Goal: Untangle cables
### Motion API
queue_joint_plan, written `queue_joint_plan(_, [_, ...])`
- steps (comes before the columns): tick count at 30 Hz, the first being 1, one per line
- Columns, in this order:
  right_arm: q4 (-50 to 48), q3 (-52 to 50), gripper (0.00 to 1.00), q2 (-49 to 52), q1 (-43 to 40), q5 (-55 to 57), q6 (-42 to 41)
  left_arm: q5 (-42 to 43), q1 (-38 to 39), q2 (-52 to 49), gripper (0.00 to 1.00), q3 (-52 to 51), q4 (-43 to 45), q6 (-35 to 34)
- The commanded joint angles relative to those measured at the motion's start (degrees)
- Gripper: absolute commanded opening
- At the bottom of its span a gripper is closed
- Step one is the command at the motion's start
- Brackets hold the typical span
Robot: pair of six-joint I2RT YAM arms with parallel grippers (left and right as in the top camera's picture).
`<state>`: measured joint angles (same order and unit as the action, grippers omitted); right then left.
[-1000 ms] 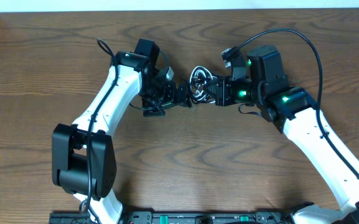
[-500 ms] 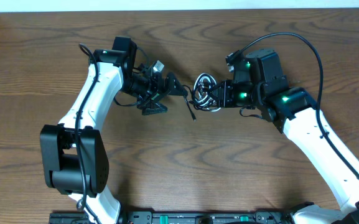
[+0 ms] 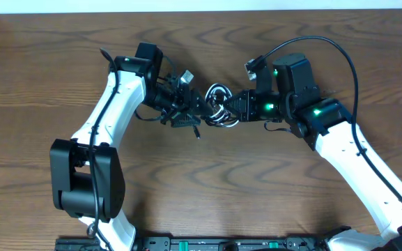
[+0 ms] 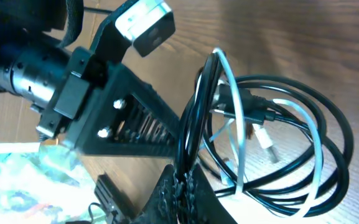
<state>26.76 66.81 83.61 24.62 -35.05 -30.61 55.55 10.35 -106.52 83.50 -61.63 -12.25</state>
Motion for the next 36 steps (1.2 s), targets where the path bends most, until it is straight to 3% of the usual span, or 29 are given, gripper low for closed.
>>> queue_joint_plan(1, [-0.46, 0.81, 0.01, -0.2, 0.35, -2.29, -1.14, -6.01, -0.02, -0.55, 0.42, -0.09, -0.44, -1.42])
queue_joint_plan(7, [-0.5, 0.81, 0.01, -0.2, 0.26, -2.64, -1.09, -8.68, -0.02, -0.55, 0.1, -0.09, -0.42, -2.16])
queue_joint_plan(15, [7.82, 0.81, 0.02, -0.2, 0.0, 19.61, -7.72, -23.71, -0.02, -0.55, 0.09, -0.09, -2.43, -10.6])
queue_joint_plan(20, [8.28, 0.81, 0.02, -0.2, 0.0, 20.83, -8.22, -19.93, -0.02, -0.55, 0.08, -0.09, -2.38, -10.56])
queue_joint_plan(24, [8.76, 0.81, 0.01, -0.2, 0.02, 22.49, -11.04, -9.86, -0.02, -0.55, 0.08, -0.09, -2.14, -6.05])
queue_joint_plan(29, [8.63, 0.81, 0.2, -0.04, 0.17, 22.51, -8.9, 10.62, -0.02, -0.52, 0.08, -0.09, -2.12, 7.54])
queue_joint_plan(31, [8.63, 0.81, 0.43, 0.0, 0.24, 22.49, -8.96, 13.49, -0.02, -0.52, 0.08, -0.09, -1.53, 7.69])
queue_joint_plan(33, [8.68, 0.79, 0.55, 0.02, 0.24, 22.51, -8.96, 14.1, -0.02, -0.52, 0.08, -0.07, -0.98, 7.5])
queue_joint_plan(36, [8.87, 0.79, 0.6, 0.52, 0.26, 22.49, -8.96, 16.15, -0.02, -0.52, 0.08, -0.07, -0.98, 7.5])
